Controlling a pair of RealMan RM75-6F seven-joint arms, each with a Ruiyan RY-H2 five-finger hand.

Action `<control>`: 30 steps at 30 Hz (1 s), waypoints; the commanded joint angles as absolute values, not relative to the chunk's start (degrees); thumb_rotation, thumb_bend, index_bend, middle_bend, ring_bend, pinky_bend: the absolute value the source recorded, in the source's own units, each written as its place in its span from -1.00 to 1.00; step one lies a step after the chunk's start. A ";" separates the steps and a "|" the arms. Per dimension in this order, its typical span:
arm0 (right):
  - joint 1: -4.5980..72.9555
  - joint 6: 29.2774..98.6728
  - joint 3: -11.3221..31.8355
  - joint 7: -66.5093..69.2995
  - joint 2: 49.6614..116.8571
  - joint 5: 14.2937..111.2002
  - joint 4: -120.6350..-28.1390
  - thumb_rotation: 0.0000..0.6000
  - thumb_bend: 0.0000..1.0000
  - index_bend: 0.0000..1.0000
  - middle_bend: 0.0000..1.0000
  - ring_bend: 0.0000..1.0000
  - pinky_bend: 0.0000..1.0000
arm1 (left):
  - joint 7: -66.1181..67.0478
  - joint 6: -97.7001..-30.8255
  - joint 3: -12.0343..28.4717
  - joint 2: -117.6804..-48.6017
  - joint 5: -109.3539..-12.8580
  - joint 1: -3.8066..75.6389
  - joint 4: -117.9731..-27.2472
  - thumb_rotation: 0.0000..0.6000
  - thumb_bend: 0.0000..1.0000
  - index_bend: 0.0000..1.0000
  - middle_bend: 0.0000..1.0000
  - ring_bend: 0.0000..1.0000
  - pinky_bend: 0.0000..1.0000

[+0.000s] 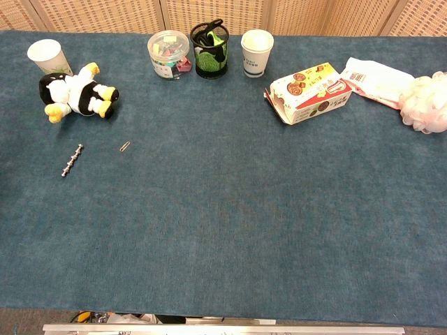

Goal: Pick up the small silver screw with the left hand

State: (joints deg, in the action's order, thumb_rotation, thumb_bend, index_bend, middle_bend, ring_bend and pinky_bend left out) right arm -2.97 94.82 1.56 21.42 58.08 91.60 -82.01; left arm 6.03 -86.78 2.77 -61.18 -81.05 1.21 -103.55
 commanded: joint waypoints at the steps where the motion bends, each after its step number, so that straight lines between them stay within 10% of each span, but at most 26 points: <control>1: -2.94 94.77 1.56 21.31 58.04 91.61 -82.12 1.00 -0.39 0.17 0.23 0.26 -0.15 | 6.01 -86.78 2.79 -61.22 -81.04 1.22 -103.46 1.00 -0.25 -0.73 -0.27 -0.29 -0.23; 17: -2.77 95.84 2.26 19.57 57.80 91.89 -83.10 1.00 -0.39 0.17 0.23 0.26 -0.15 | 3.96 -83.75 1.20 -60.11 -85.74 3.21 -101.70 1.00 -0.25 -0.73 -0.21 -0.16 -0.23; 30: -1.72 94.21 2.82 14.22 57.14 91.27 -86.78 1.00 -0.38 0.11 0.23 0.26 -0.15 | 6.66 -66.33 -1.28 -57.52 -92.58 14.68 -100.40 1.00 -0.25 -0.73 0.18 0.25 0.14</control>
